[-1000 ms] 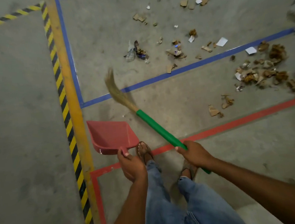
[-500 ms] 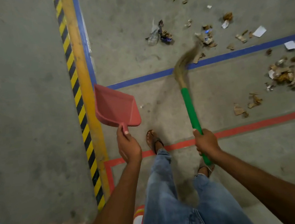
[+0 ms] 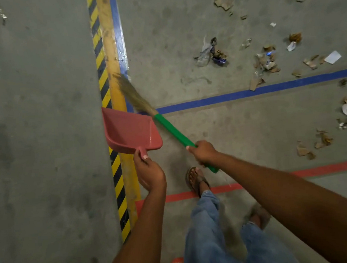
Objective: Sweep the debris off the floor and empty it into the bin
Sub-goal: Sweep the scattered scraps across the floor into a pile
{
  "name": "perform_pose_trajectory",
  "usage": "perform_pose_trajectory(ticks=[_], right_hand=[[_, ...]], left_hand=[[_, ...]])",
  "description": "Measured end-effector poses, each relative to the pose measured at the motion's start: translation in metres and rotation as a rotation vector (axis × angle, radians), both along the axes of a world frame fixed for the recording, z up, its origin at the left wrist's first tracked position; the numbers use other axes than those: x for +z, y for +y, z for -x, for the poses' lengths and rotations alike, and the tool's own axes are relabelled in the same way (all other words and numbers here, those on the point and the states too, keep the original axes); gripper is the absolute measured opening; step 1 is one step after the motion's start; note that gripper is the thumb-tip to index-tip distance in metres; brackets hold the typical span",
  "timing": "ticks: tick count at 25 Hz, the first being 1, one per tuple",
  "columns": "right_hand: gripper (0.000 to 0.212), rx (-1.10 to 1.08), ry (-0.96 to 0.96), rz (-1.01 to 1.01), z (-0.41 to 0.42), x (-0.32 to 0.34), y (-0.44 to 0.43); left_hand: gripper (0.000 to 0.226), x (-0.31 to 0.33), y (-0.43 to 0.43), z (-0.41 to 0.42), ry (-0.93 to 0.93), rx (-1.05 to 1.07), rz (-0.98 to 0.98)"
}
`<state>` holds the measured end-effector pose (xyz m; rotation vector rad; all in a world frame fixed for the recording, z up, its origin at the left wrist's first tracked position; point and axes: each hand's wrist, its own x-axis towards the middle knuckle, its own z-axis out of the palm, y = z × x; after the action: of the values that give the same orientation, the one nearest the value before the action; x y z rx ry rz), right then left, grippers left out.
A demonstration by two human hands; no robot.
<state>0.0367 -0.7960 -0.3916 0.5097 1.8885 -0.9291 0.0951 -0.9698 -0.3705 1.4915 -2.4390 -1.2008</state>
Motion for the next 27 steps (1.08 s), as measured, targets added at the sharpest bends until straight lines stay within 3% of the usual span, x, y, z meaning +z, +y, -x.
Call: perform_pose_trajectory(ticks=[4,9,12,16,21,24,27], right_hand=[[0.021,-0.766,-0.225,0.126,0.087,-0.028,-0.022],[0.035,-1.038,-0.104,-0.005,0.093,0.008,0.003],[0.035,-1.041,-0.022,0.065,0.056,0.066,0.014],[0.027,-0.864,-0.046,0.188,0.050,0.108,-0.002],[0.037,-0.672,-0.142,0.170,0.172,0.044,-0.013],[0.043,-0.766,-0.161,0.019,0.230,0.005,0.013],[0.042,-0.791,-0.092,-0.130,0.241,0.007,0.044]], left_hand=[[0.035,-0.003,-0.007,0.026,-0.017,0.027,-0.117],[0.034,0.006,0.012,0.076,0.006,-0.066,-0.162],[0.034,0.008,0.020,0.108,0.028,-0.128,-0.206],[0.035,0.009,0.021,0.148,0.001,-0.192,-0.139],[0.030,0.013,0.010,0.204,-0.045,-0.188,-0.036],[0.030,0.008,0.009,0.235,-0.066,-0.206,-0.073],[0.029,0.012,0.019,0.274,-0.057,-0.240,-0.082]])
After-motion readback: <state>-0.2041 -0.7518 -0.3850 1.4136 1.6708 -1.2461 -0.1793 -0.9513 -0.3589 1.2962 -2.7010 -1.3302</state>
